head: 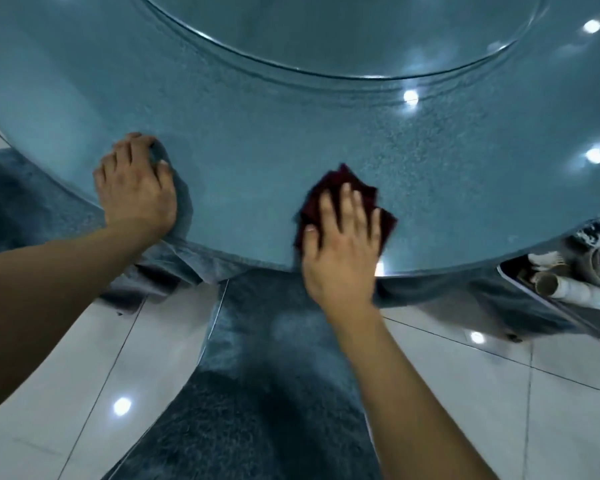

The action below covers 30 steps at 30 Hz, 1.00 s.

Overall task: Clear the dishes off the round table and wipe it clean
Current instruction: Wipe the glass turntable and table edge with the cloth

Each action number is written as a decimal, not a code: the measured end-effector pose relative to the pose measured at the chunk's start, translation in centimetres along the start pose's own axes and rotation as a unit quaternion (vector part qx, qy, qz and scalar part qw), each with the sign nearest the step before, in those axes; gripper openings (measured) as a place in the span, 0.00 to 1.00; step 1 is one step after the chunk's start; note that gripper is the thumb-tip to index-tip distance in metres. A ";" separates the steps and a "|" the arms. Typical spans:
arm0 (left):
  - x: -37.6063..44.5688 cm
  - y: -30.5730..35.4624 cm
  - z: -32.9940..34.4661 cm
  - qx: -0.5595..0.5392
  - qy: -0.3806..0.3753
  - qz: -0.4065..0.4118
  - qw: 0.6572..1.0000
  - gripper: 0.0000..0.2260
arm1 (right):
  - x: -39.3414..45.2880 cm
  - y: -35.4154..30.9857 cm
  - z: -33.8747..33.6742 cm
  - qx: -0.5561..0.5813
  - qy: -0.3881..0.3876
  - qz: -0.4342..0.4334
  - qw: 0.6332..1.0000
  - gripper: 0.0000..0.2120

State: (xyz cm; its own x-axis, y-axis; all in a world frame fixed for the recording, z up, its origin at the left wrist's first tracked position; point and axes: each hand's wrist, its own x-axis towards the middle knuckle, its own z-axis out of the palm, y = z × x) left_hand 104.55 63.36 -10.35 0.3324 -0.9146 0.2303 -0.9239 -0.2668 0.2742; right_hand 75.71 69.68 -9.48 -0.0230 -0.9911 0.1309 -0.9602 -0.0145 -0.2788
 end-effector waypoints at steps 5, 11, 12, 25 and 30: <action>-0.1 -0.2 -0.2 -0.020 0.001 -0.004 1.000 0.18 | -0.8 -7.0 1.3 0.058 -0.075 -0.190 0.977 0.28; 0.0 0.2 -0.6 0.002 -0.011 -0.025 1.000 0.19 | 1.5 11.4 -3.3 -0.018 -0.006 0.043 0.999 0.31; 0.0 0.3 -0.6 0.004 -0.011 -0.025 1.000 0.19 | 2.1 13.1 -4.0 -0.026 -0.011 0.100 0.995 0.32; -0.1 0.1 -1.0 -0.011 -0.027 -0.032 0.999 0.19 | 0.1 -9.8 2.3 0.032 -0.098 -0.177 0.979 0.28; -0.3 0.0 -1.0 -0.004 -0.034 -0.021 0.999 0.20 | 7.9 2.4 0.0 -0.042 -0.010 0.095 0.995 0.30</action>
State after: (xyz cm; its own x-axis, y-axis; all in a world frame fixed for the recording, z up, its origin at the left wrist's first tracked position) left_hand 104.59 63.96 -9.45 0.3574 -0.9211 0.1545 -0.9076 -0.3036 0.2900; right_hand 73.25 61.78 -9.06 -0.2020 -0.9772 0.0649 -0.9588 0.1838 -0.2166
